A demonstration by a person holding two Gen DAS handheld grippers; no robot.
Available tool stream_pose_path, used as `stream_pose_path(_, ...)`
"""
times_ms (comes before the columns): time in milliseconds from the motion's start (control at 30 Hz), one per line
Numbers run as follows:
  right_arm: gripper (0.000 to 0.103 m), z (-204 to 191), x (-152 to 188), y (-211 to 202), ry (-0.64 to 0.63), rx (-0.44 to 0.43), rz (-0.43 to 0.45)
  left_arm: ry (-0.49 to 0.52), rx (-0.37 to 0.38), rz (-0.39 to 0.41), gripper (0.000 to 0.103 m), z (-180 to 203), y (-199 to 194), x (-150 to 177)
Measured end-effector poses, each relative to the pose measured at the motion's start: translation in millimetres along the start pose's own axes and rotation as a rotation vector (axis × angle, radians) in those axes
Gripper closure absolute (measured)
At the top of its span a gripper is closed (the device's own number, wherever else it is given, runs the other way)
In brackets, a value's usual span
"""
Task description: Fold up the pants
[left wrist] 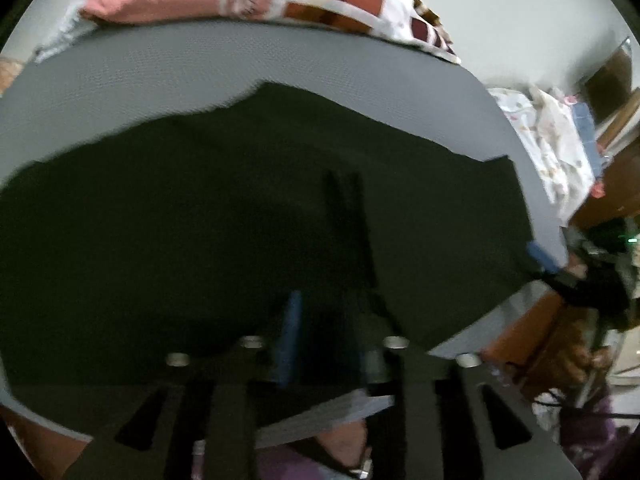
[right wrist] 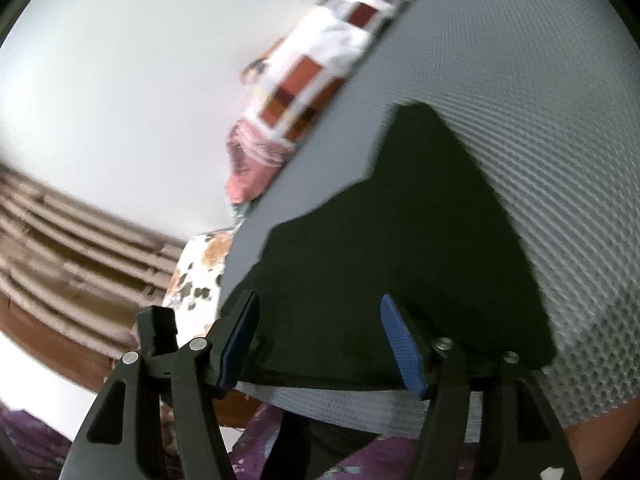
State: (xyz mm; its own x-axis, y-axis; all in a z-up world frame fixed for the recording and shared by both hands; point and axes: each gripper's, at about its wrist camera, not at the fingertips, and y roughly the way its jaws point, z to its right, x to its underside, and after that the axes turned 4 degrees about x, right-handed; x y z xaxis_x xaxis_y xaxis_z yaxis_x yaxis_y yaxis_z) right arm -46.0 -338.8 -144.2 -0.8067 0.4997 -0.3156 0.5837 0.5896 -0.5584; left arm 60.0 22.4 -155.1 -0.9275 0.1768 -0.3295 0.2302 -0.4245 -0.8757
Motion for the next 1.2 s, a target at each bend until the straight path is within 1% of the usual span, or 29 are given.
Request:
stream_pose_path(33, 0.042, -14, 0, 1, -0.047, -0.014, -0.005, -0.001, -0.018, 0.020, 0.044, -5, -6, -1)
stream_pose_path(67, 0.042, -24, 1, 2, -0.081, -0.017, -0.008, -0.003, -0.043, 0.049, 0.040, -11, -14, -1)
stream_pose_path(100, 0.042, -38, 3, 6, -0.125, -0.020, -0.015, -0.004, -0.070, 0.072, 0.037, -16, -21, -2)
stream_pose_path(167, 0.042, -63, 12, 23, -0.206, -0.025, -0.061, -0.007, -0.114, 0.097, 0.037, -28, -30, -4)
stream_pose_path(300, 0.042, -92, 34, 65, -0.298, -0.015, -0.168, -0.053, -0.178, 0.130, 0.037, -61, -48, -5)
stream_pose_path(400, 0.042, -100, 52, 93, -0.324, -0.015, -0.232, -0.094, -0.248, 0.153, 0.034, -90, -63, -1)
stream_pose_path(500, 0.042, -91, 69, 123, -0.330, 0.049, -0.335, -0.145, -0.288, 0.192, 0.034, -128, -85, 2)
stream_pose_path(567, 0.042, -91, 70, 123, -0.334, 0.049, -0.328, -0.140, -0.315, 0.200, 0.034, -148, -94, 3)
stream_pose_path(633, 0.042, -97, 67, 116, -0.337, 0.028, -0.310, -0.117, -0.327, 0.172, 0.034, -168, -96, 2)
stream_pose_path(733, 0.042, -102, 61, 107, -0.334, 0.006, -0.272, -0.102, -0.297, 0.091, 0.034, -192, -83, 4)
stream_pose_path(767, 0.042, -101, 61, 107, -0.328, 0.013, -0.271, -0.107, -0.271, 0.071, 0.034, -200, -79, 7)
stream_pose_path(867, 0.042, -90, 65, 113, -0.286, 0.033, -0.297, -0.142, -0.138, 0.043, 0.033, -214, -67, 10)
stream_pose_path(900, 0.042, -87, 66, 116, -0.276, 0.038, -0.307, -0.147, -0.116, 0.051, 0.032, -216, -66, 11)
stream_pose_path(933, 0.042, -86, 69, 119, -0.272, 0.050, -0.315, -0.138, -0.097, 0.084, 0.030, -216, -68, 12)
stream_pose_path(1033, 0.042, -89, 70, 119, -0.286, 0.057, -0.309, -0.129, -0.007, 0.097, 0.030, -219, -68, 13)
stream_pose_path(1133, 0.041, -87, 68, 122, -0.266, 0.061, -0.311, -0.118, 0.014, 0.103, 0.031, -219, -67, 11)
stream_pose_path(1200, 0.041, -86, 67, 121, -0.259, 0.062, -0.309, -0.091, 0.001, 0.103, 0.038, -219, -65, 8)
